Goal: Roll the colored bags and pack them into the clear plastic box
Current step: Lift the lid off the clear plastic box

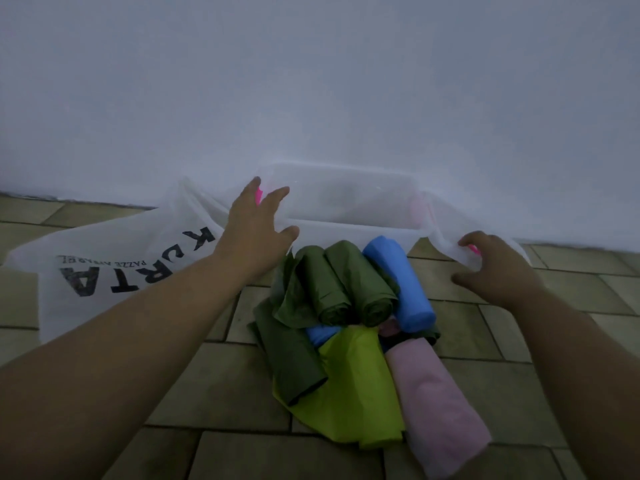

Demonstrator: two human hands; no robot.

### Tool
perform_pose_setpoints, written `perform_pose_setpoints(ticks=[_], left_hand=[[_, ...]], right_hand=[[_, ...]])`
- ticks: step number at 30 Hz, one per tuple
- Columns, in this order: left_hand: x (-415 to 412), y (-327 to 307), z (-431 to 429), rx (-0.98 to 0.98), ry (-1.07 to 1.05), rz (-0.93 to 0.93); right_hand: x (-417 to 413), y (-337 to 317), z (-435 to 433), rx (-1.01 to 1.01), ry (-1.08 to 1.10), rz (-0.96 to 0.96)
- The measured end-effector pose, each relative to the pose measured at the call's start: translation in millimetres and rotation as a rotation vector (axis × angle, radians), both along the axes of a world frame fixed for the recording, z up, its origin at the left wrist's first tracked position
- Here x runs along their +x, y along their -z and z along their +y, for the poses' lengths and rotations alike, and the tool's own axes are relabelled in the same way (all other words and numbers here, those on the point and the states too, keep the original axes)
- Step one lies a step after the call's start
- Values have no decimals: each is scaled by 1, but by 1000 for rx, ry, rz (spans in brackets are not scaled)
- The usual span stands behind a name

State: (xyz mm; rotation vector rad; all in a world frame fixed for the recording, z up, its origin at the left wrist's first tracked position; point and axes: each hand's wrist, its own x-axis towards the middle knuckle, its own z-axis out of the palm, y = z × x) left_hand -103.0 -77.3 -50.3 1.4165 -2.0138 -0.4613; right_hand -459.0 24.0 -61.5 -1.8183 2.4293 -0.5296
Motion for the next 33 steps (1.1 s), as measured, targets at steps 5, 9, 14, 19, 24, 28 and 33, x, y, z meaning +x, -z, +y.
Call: perform_pose_setpoints(ticks=[5, 9, 14, 19, 24, 28, 33], left_hand=[[-9, 11, 5, -73, 159, -255], [-3, 12, 2, -65, 181, -274], [0, 9, 0, -16, 218, -279], [2, 7, -1, 4, 237, -295], [6, 6, -3, 28, 254, -316], [7, 5, -2, 42, 263, -316], [6, 5, -1, 40, 268, -301]], right_hand=[[9, 3, -8, -68, 1, 75], [8, -3, -7, -32, -5, 173], [8, -5, -6, 24, 29, 362], [14, -6, -10, -112, 108, 329], [-5, -14, 0, -287, 116, 326], [-8, -9, 9, -248, 92, 384], [11, 14, 2, -117, 108, 347]])
